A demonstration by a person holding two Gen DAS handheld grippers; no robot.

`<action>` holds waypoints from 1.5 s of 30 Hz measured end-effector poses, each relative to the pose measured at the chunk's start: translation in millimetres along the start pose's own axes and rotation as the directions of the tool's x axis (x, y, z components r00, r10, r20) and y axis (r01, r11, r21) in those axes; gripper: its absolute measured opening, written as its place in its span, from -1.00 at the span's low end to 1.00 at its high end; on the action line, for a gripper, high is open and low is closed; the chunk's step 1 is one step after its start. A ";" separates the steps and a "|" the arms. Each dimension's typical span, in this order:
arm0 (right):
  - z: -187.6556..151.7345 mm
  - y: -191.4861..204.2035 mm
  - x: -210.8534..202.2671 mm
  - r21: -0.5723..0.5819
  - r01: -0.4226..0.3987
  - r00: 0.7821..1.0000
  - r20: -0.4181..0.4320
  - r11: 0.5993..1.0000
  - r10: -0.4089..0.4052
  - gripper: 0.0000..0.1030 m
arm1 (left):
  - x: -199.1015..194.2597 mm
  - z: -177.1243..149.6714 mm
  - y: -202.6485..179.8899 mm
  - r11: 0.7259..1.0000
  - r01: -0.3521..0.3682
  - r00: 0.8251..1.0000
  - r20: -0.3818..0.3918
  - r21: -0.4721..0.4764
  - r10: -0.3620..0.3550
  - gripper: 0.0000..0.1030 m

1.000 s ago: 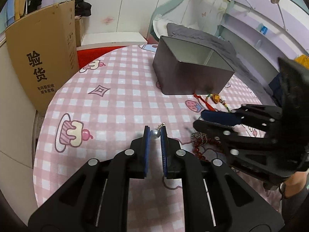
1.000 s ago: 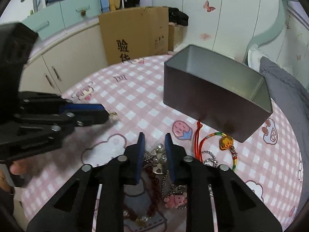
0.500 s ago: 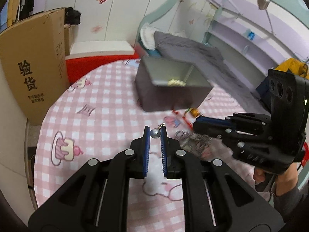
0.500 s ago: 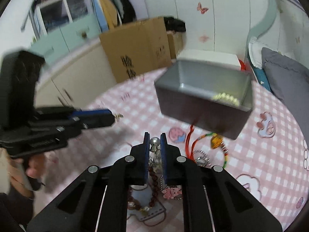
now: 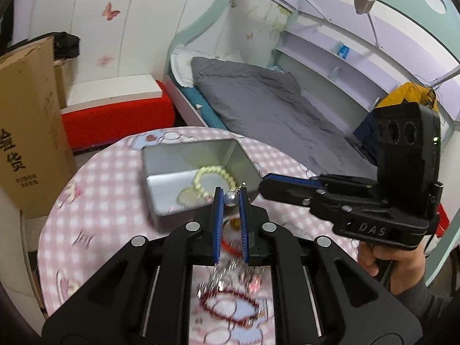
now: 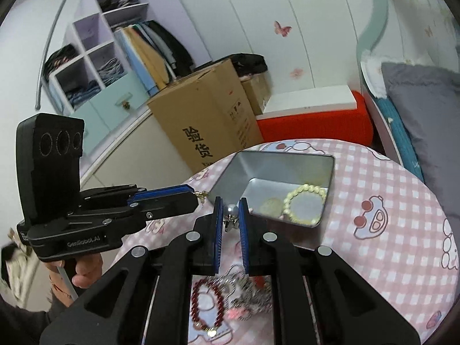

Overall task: Organize jewelry
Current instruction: 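Carry the pearl earring into the tin and open the left tool, then move both tools back over the pile, left tool toward the red bead bracelet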

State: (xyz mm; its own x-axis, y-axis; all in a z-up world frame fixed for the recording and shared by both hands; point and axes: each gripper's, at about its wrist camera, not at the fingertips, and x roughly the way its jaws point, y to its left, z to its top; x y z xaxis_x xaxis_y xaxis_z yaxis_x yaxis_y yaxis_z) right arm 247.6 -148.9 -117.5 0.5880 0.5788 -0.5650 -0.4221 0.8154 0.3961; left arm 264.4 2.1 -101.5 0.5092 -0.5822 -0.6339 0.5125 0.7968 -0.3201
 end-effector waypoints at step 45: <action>-32.2 -40.4 -19.7 0.036 0.093 0.996 0.002 0.995 -0.093 -0.47 | 83.8 14.5 8.0 0.992 -0.122 0.975 -0.185 0.023 0.124 0.28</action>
State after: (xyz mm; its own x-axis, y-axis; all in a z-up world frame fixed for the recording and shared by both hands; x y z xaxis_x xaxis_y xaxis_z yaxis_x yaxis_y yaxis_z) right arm 230.9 -193.5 -145.7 0.6264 0.5004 -0.5977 -0.3405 0.8654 0.3676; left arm 321.2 -42.7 -147.0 0.4318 -0.4388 -0.7881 0.4624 0.8578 -0.2243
